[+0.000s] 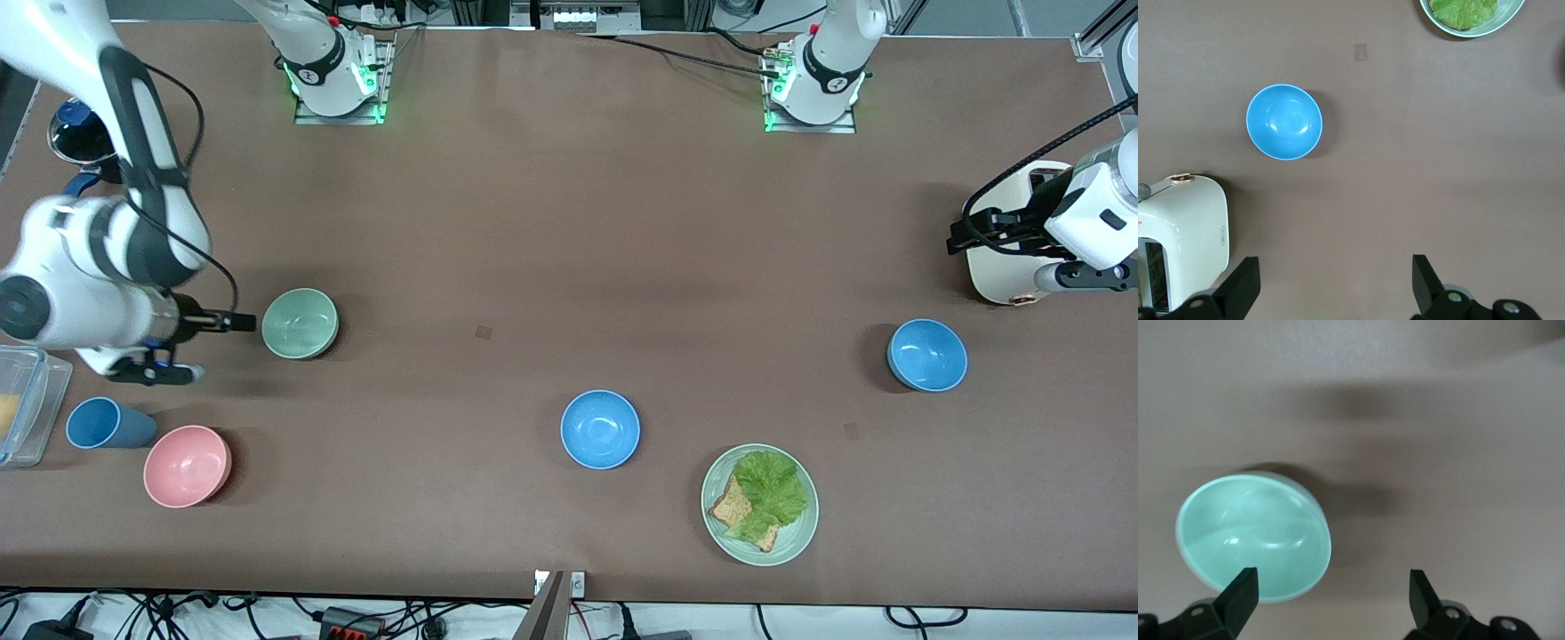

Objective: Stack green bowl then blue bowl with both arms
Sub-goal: 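Grasp the rim of the pale green bowl with the right gripper, then slide the green bowl to mid-table while the left gripper reaches the blue bowl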

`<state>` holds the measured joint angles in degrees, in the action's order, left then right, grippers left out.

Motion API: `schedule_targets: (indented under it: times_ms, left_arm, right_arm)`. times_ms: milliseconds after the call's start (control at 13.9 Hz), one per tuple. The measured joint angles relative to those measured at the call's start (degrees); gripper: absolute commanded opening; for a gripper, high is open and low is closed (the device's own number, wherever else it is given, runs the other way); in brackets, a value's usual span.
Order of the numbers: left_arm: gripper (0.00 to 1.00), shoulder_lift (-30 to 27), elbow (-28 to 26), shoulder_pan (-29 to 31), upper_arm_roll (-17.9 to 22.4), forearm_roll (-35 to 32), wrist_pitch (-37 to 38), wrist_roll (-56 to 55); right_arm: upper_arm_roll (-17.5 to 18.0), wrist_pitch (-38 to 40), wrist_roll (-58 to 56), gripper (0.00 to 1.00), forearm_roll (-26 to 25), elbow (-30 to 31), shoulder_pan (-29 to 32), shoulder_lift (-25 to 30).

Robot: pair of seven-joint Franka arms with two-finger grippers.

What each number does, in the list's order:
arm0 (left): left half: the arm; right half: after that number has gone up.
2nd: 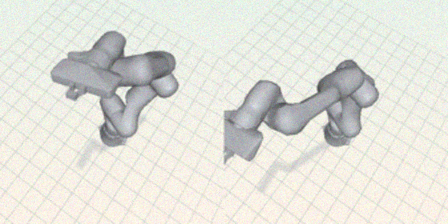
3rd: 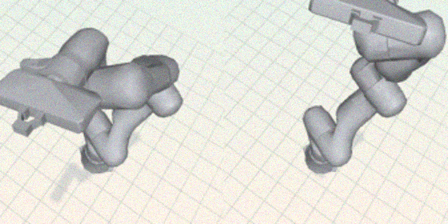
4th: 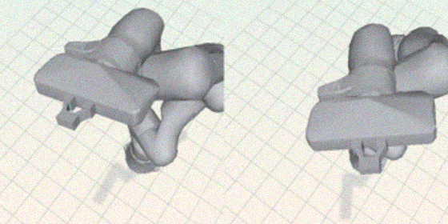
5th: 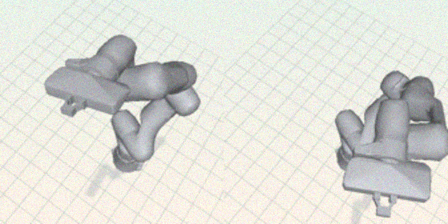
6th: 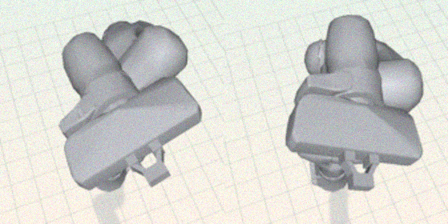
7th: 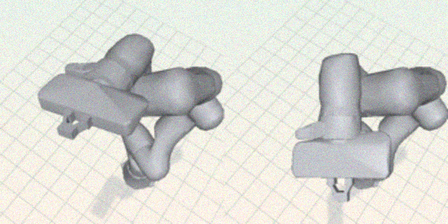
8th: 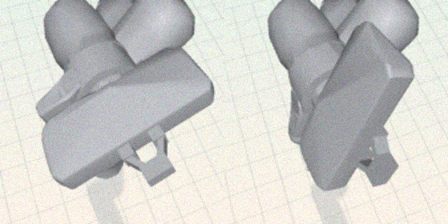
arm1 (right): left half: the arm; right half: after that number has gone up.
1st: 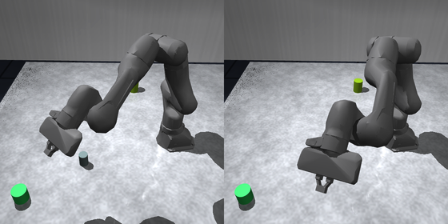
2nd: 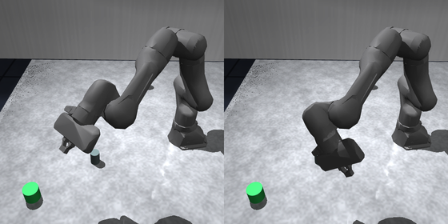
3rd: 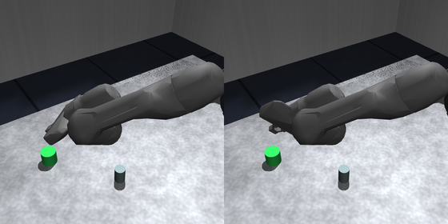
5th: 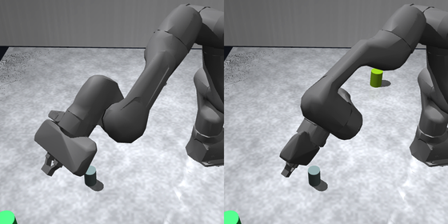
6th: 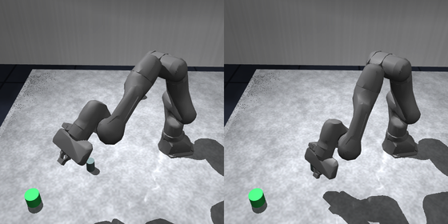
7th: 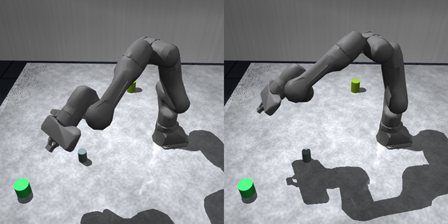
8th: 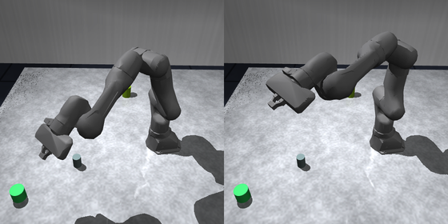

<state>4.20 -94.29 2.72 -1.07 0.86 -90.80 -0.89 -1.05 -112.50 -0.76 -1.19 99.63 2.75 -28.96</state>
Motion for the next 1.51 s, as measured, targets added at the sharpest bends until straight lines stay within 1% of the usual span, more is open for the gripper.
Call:
schedule_targets:
  times_ms: [216, 288, 361, 433, 577, 649, 938, 1082, 1298, 1514]
  left_arm:
    - [1.00, 0.01, 0.00, 0.00, 0.00, 0.00, 0.00, 0.00]
    - [1.00, 0.01, 0.00, 0.00, 0.00, 0.00, 0.00, 0.00]
    - [1.00, 0.01, 0.00, 0.00, 0.00, 0.00, 0.00, 0.00]
    - [1.00, 0.01, 0.00, 0.00, 0.00, 0.00, 0.00, 0.00]
    - [1.00, 0.02, 0.00, 0.01, 0.00, 0.00, 0.00, 0.00]
    - [1.00, 0.03, 0.00, 0.01, 0.00, 0.00, 0.00, 0.00]
    - [1.00, 0.04, 0.00, 0.01, 0.01, 0.00, 0.00, 0.00]
    - [1.00, 0.04, 0.00, 0.01, 0.01, 0.00, 0.00, 0.00]
    - [1.00, 0.04, 0.00, 0.02, 0.02, 0.00, 0.00, 0.00]
    - [1.00, 0.04, 0.00, 0.02, 0.02, 0.00, 0.00, 0.00]
  right_arm:
    - [0.00, -0.84, 0.00, 1.00, 0.00, -0.09, 0.00, -4.19]
    - [0.00, -0.70, 0.00, 0.87, 0.00, -0.07, 0.00, -4.71]
    - [0.00, -0.52, 0.00, 0.68, 0.00, -0.05, 0.00, -5.15]
    - [0.01, -0.44, 0.00, 0.45, 0.00, -0.05, -0.01, -5.53]
    - [0.09, -0.39, -0.01, 0.06, 0.00, -0.05, -0.30, -5.96]
    - [0.10, -0.24, -0.01, 0.00, 0.00, -0.06, -0.61, -5.99]
    - [0.24, 2.24, 0.02, 0.00, 0.02, -0.63, -2.84, -5.95]
    - [0.75, 4.85, 0.01, 0.00, 0.59, -2.31, -4.12, -5.64]
    - [4.52, 8.36, 0.03, 0.00, 3.46, -5.81, -4.64, -5.57]
    - [10.90, 10.41, 2.66, 0.00, 4.42, -9.65, -5.93, -5.27]
